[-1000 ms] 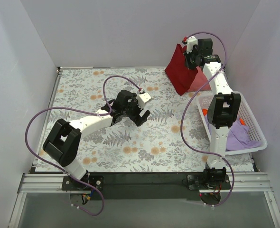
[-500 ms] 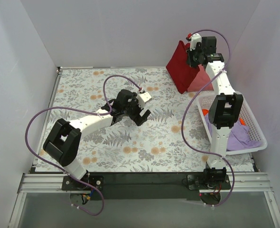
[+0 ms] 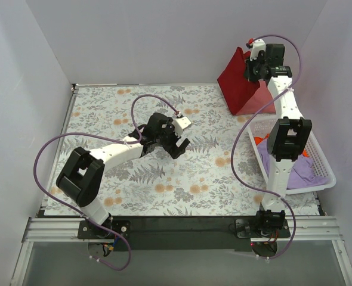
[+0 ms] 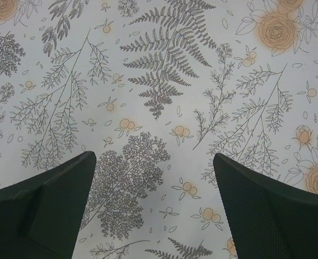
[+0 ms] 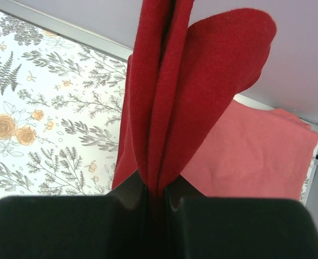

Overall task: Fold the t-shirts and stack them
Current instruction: Neatly place the folded tshirt to the corner

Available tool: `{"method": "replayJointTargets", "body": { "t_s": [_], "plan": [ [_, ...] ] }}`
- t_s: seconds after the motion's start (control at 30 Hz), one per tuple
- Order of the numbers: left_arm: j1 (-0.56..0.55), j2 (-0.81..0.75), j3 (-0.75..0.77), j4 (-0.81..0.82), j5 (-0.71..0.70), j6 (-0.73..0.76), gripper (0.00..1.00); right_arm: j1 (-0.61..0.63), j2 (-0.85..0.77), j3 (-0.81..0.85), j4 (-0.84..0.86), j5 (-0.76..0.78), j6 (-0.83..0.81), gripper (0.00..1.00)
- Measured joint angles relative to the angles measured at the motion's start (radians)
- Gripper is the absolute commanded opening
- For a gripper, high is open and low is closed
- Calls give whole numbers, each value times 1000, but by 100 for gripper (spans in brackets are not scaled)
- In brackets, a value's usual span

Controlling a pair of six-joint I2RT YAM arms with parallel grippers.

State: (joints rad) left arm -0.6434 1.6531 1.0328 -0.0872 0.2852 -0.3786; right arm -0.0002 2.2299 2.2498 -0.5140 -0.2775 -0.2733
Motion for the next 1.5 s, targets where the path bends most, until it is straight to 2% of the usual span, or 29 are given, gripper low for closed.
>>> {"method": "replayJointTargets", "body": {
  "t_s": [0.2,0.63,0.9,0.93,0.97,1.0,1.03,1.1,1.13,1.23,1.5],
  "plan": [
    [0,10,16,-16,10,0,91,-50,5,0,0,-21,3,1],
    [0,11,43,-44,25,0,91,-105,127,0,43,-2,-118,1],
    [0,25,45,-50,30,-2,91,-132,134,-2,93,24,-158,1],
    [0,26,46,-51,30,-3,91,-135,134,-3,102,29,-163,5],
    [0,26,46,-54,30,-4,91,-136,135,-5,111,36,-171,13],
    [0,26,46,-56,31,-5,91,-137,135,-6,119,43,-177,28],
    [0,26,47,-60,34,-7,91,-138,137,-6,125,52,-176,57],
    [0,26,51,-68,37,-11,91,-138,142,-6,147,82,-191,80],
    [0,26,56,-74,38,-14,91,-138,144,-6,161,101,-193,85],
    [0,26,73,-80,42,-23,91,-141,146,-6,188,137,-203,90],
    [8,26,97,-112,65,-79,91,-150,141,-9,233,179,-197,95]
  ]
}}
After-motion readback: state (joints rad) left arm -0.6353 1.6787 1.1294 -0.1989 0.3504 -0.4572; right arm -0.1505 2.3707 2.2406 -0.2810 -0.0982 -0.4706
